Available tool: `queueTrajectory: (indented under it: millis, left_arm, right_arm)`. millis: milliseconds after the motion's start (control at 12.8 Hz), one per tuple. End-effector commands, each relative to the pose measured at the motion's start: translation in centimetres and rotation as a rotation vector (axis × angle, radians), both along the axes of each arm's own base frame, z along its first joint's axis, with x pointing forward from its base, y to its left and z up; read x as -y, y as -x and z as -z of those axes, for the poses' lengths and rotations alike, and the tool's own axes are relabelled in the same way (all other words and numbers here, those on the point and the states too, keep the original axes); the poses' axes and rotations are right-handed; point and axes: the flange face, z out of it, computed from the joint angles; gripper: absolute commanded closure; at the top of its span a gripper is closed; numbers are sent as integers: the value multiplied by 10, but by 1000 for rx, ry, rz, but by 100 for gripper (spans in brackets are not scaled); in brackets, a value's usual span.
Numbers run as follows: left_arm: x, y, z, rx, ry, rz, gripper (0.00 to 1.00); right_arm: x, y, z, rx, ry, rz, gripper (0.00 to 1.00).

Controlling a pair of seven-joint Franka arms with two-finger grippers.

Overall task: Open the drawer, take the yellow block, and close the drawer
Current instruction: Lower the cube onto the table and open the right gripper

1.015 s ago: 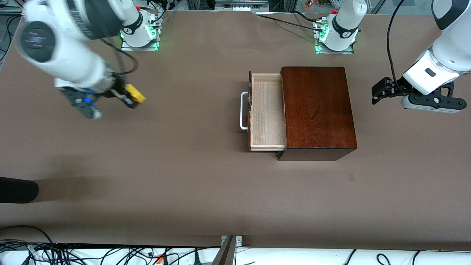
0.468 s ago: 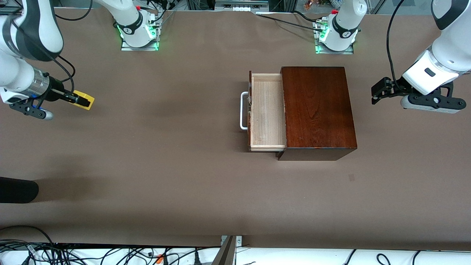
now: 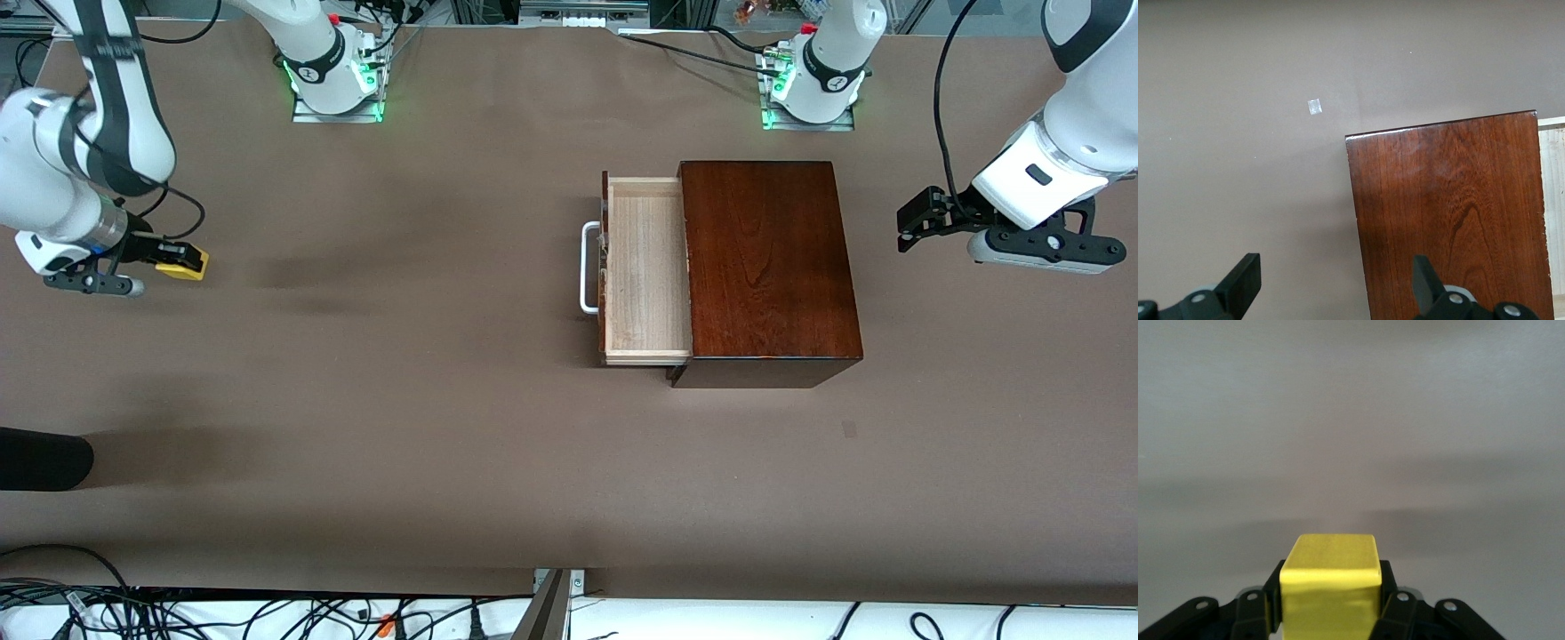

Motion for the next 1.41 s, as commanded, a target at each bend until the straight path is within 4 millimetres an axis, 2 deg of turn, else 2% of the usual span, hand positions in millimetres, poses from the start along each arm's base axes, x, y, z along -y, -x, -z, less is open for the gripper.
queueTrajectory:
  millis: [0,312,547,625,703,781,859,1015,1171,1327]
  left_arm:
    - [0,1,-3,12,-12,-4,0]
    - [-4,1,-2,9,-13,-11,0]
    - [-4,0,-1,8,-13,-13,0]
    - [-5,1,-2,9,-13,-14,0]
    - [-5,1,-3,9,-11,-15,0]
    - [-5,2,-3,6,-13,-14,0]
    - [-7,3,0,-10,-15,-19,0]
    - [-13,5,-1,-26,-16,-27,0]
    - [-10,6,0,-32,-16,-25,0]
    - [1,2,9,-49,3,-3,0]
  right_arm:
    - [18,-4,29,-3,32,-53,100]
    - [19,-1,76,9,-91,-72,100]
    - [17,-1,84,5,-85,-83,100]
    - [18,0,85,4,-85,-81,97]
    - [20,1,89,-5,-82,-79,86]
    - [17,0,88,-3,-80,-71,51]
    - [16,-2,89,0,-79,-55,1]
    - [14,-5,90,-5,-79,-60,0]
    - [9,-22,67,30,-98,-83,0]
    - [-2,-45,40,18,-147,-105,0]
